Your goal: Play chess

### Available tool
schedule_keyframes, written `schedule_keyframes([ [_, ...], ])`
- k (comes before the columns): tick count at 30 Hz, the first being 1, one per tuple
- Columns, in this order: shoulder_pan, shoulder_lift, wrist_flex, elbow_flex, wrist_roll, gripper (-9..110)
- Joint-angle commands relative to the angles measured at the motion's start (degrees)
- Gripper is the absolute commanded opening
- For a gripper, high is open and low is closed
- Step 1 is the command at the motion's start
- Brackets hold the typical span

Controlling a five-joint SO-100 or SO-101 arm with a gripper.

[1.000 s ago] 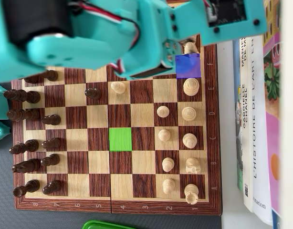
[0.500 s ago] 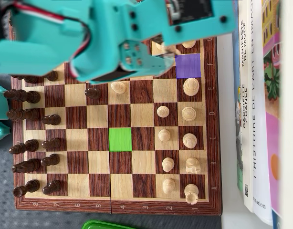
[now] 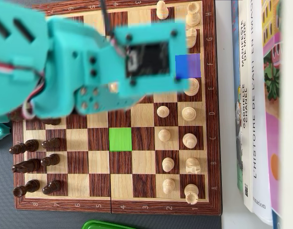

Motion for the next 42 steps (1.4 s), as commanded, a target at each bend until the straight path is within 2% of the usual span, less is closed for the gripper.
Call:
schedule_keyframes([
  [1,2.55,4.92,-0.62,1.23,0.00,9],
  [25,12.39,10.55,-0.53,12.57,-0.35,9],
  [42,13.62,9.76,-0.70,14.59,-0.26,9],
])
